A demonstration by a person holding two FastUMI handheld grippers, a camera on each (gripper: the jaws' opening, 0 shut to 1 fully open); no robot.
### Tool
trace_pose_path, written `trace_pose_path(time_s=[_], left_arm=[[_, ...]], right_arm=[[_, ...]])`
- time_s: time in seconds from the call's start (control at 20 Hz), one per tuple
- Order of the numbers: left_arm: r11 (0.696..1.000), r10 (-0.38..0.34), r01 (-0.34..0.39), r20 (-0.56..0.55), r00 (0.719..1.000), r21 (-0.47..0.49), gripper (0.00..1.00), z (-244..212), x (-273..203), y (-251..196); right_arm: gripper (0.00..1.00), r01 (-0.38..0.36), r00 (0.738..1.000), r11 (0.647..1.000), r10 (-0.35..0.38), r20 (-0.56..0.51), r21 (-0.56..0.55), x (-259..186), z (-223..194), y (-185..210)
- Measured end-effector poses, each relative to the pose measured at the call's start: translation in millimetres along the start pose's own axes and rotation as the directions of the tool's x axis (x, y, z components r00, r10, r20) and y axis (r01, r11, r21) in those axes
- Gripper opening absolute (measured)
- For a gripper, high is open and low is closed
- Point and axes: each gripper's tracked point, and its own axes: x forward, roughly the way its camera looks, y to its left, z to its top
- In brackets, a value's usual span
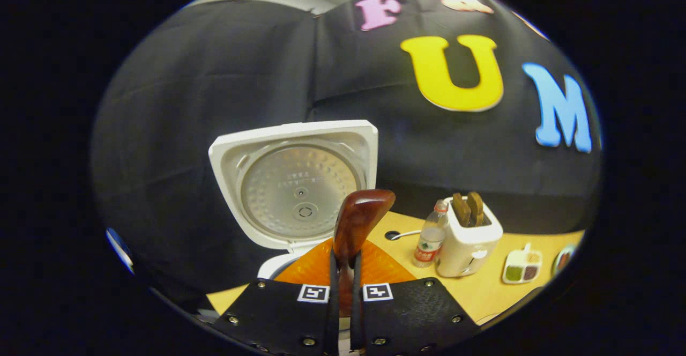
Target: Close the left gripper, press the button to open the rice cooker; take a wooden spoon from the chopstick holder with the right hand, scoop a spoonful of rice and pour it into the rice cooker, then put the wooden spoon back into the chopstick holder.
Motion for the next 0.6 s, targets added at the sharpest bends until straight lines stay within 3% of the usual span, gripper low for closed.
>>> trace_pose_path(time_s=[0.1, 0.2, 0.6], left_arm=[[1.000, 0.001, -0.001, 0.012, 1.000, -0.001, 0.99, 7.5, 1.2, -1.2], [1.000, -0.005, 0.005, 0.014, 1.000, -0.001, 0.99, 8.4, 5.0, -3.1], [0.998, -0.069, 0.069, 0.022, 0.997, -0.005, 0.99, 18.5, 34.7, -53.7]], right_arm=[[0.08, -0.023, 1.000, 0.988, 0.021, 0.017, 0.156, -11.2, 11.4, -7.0], [0.08, -0.009, 0.999, 0.972, 0.000, 0.039, 0.233, -24.9, 24.8, -22.8], [0.08, 0.083, 0.987, 0.960, -0.116, 0.109, 0.267, -88.9, 55.8, -92.1]])
